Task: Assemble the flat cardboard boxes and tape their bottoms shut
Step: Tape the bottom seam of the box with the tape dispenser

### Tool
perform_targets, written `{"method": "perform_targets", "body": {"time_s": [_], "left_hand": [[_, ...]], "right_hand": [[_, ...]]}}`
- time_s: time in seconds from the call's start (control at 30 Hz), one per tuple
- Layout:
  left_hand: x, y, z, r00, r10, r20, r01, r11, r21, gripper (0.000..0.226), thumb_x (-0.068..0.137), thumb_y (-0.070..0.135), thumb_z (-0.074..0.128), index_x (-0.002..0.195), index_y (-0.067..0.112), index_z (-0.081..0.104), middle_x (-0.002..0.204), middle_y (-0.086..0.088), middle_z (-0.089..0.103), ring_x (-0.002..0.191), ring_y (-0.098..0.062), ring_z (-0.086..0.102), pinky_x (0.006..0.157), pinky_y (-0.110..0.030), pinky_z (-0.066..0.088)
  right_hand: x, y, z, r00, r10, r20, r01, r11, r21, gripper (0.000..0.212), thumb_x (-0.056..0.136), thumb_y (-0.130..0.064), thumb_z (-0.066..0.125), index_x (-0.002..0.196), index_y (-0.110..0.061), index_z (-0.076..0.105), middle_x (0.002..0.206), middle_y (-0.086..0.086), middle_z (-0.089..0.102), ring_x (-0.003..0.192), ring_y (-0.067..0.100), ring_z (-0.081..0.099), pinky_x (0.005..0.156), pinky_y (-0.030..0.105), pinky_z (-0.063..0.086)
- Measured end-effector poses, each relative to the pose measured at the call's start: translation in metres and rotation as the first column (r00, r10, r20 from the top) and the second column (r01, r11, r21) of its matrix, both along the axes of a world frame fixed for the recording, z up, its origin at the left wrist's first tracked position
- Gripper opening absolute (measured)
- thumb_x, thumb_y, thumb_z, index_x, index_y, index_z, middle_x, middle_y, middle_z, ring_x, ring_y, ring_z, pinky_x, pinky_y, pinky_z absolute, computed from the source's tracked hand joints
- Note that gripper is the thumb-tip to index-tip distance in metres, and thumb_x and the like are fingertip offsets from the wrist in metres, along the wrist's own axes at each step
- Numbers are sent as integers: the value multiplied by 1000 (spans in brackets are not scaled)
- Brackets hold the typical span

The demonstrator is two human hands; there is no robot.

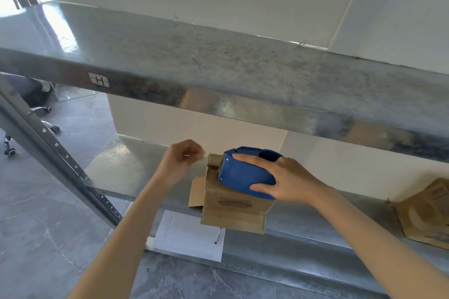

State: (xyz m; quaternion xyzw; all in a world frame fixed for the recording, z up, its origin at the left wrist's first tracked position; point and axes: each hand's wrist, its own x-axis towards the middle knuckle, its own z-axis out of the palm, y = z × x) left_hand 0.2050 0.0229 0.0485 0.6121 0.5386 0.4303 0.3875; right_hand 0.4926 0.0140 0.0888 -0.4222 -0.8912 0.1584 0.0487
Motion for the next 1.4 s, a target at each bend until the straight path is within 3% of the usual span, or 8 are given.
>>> {"method": "perform_targets", "body": {"time_s": [0.23, 0.43, 0.57, 0.73, 0.83, 1.0, 1.17, 1.4], "left_hand": [[-7, -14, -11, 984, 36, 176, -17, 994, -107, 36, 81, -8, 73, 93, 15, 49, 100, 1, 62, 104, -16, 70, 82, -26, 52], [28, -27, -24, 989, 137, 59, -138, 990, 9, 63, 69, -8, 83, 99, 27, 40, 106, 6, 47, 96, -10, 71, 84, -27, 54], [32, -29, -29, 984, 176, -35, -175, 984, 25, 62, 73, -4, 81, 105, 28, 38, 108, 12, 46, 97, -5, 69, 90, -37, 54], [31, -33, -36, 980, 192, -47, -190, 981, 43, 65, 77, -7, 75, 101, 37, 34, 107, 12, 45, 96, 2, 68, 87, -29, 54], [34, -33, -39, 981, 193, -31, -191, 980, 49, 63, 80, -10, 72, 101, 37, 35, 106, 11, 45, 98, -1, 69, 86, -24, 56], [33, -32, -42, 983, 181, -28, -180, 983, 31, 53, 81, -12, 69, 106, 23, 38, 106, 11, 45, 99, -4, 69, 89, -40, 57], [33, -33, -44, 983, 179, -51, -178, 984, 19, 50, 81, -9, 70, 105, 23, 39, 107, 13, 47, 98, -1, 69, 87, -44, 58], [33, -32, -45, 975, 201, -94, -202, 979, -1, 53, 81, -3, 74, 103, 29, 38, 107, 13, 51, 92, 14, 64, 83, -29, 56]], "right_hand": [[13, 0, 1, 998, -68, -4, 68, 997, -28, 78, 91, -51, 61, 135, -77, 2, 102, -16, 61, 66, 3, 52, 63, 14, 35], [8, -4, 5, 996, -89, 9, 89, 996, -26, 79, 91, -50, 62, 131, -80, 1, 82, -35, 44, 57, -3, 47, 59, 12, 32], [9, -2, 9, 992, -122, 13, 122, 990, -67, 74, 91, -52, 60, 136, -76, 6, 79, -29, 49, 58, -3, 52, 57, 13, 32], [19, 3, 21, 986, -166, -9, 161, 970, -184, 51, 93, -53, 57, 127, -71, 24, 76, -5, 64, 57, 14, 57, 52, 21, 41], [21, 4, 29, 980, -184, -72, 159, 951, -266, 42, 92, -53, 60, 123, -65, 36, 88, -21, 65, 67, 1, 61, 50, 15, 43], [16, 8, 34, 973, -207, -103, 160, 925, -344, 39, 91, -48, 65, 123, -61, 47, 95, -44, 58, 73, -10, 58, 60, 10, 43], [8, 12, 31, 978, -190, -82, 145, 913, -383, 40, 93, -40, 65, 128, -58, 53, 136, -33, 48, 123, -1, 50, 105, 23, 41], [1, 24, 33, 981, -194, -26, 166, 897, -410, 39, 91, -42, 67, 126, -56, 57, 138, -21, 55, 116, 5, 57, 101, 32, 49]]}}
